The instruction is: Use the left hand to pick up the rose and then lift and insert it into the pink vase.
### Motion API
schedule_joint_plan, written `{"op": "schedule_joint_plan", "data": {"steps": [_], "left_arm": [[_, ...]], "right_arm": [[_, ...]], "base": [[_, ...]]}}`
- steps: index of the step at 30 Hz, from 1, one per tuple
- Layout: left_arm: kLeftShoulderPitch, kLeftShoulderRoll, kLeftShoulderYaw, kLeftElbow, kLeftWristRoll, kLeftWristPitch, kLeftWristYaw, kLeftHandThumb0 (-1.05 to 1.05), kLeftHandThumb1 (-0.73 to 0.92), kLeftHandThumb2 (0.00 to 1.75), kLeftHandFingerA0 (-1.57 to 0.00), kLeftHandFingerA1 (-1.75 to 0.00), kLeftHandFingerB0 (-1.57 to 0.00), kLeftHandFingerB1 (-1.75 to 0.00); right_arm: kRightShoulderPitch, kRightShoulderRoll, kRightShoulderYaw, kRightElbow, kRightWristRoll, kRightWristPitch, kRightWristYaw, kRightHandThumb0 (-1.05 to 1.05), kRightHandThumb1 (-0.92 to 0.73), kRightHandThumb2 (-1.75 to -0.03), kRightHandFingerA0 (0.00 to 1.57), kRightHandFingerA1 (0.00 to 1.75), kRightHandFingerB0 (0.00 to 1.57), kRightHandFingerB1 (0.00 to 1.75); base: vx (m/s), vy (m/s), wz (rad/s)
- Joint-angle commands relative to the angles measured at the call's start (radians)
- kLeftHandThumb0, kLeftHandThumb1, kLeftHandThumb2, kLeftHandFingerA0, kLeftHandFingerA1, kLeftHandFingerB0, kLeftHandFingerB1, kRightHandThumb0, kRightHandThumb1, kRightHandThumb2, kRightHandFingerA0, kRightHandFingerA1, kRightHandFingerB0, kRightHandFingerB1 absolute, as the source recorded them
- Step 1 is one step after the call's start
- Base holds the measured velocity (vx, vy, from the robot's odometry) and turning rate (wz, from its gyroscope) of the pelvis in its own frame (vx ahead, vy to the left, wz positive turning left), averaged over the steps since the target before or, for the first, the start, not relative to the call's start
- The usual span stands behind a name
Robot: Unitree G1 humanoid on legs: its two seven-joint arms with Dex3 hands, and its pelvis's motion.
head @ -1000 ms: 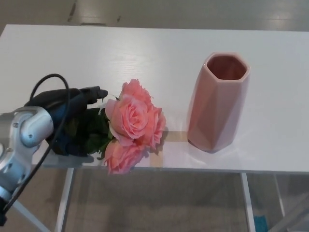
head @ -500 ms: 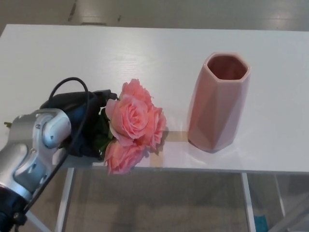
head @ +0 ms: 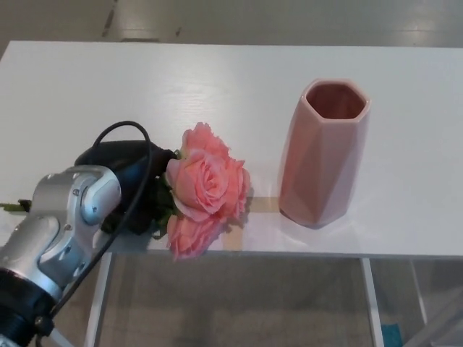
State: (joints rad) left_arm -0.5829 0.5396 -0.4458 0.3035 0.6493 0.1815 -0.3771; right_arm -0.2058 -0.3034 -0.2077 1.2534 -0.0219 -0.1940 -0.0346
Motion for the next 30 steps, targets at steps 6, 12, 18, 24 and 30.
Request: {"op": "schedule_joint_plan", "data": {"steps": [6,12,18,24,30], "left_arm": [[0.038,-0.004,0.027,0.02,0.009,-0.111,0.109,-0.24,0.79,0.65,-0.65,-1.43,-0.77,-0.49],[-0.015,0.021,0.091,0.002,0.013,-0.195,0.217,-0.2,0.74,0.63,-0.67,-1.48,-0.85,-0.57],[-0.07,0.028,0.185,0.005,-0.018,-0.306,0.331,-0.21,0.74,0.62,-0.72,-1.51,-0.81,-0.5],[-0.175,0.009,0.279,0.038,-0.082,-0.396,0.382,-0.2,0.72,0.65,-0.8,-1.51,-0.85,-0.66],[-0.307,-0.124,0.434,0.02,-0.334,-0.285,0.234,-0.22,0.8,0.63,-0.8,-1.49,-0.71,-1.05]], "right_arm": [[0.001,-0.002,0.0,0.003,0.007,-0.001,0.005,-0.32,-0.57,-0.57,0.68,0.48,0.55,0.43],[-0.01,-0.009,0.0,0.006,0.007,0.007,0.009,-0.33,-0.58,-0.57,0.67,0.48,0.56,0.43],[-0.017,-0.01,0.0,0.007,0.006,0.011,0.009,-0.33,-0.59,-0.57,0.67,0.48,0.56,0.43],[-0.013,-0.012,0.0,0.006,0.006,0.011,0.01,-0.33,-0.59,-0.57,0.67,0.48,0.57,0.43],[-0.017,-0.013,0.003,0.007,0.003,0.014,0.012,-0.34,-0.59,-0.57,0.68,0.48,0.57,0.43]], "base": [[0.0,0.0,0.0],[0.0,0.0,0.0],[0.0,0.0,0.0],[0.0,0.0,0.0],[0.0,0.0,0.0]]}}
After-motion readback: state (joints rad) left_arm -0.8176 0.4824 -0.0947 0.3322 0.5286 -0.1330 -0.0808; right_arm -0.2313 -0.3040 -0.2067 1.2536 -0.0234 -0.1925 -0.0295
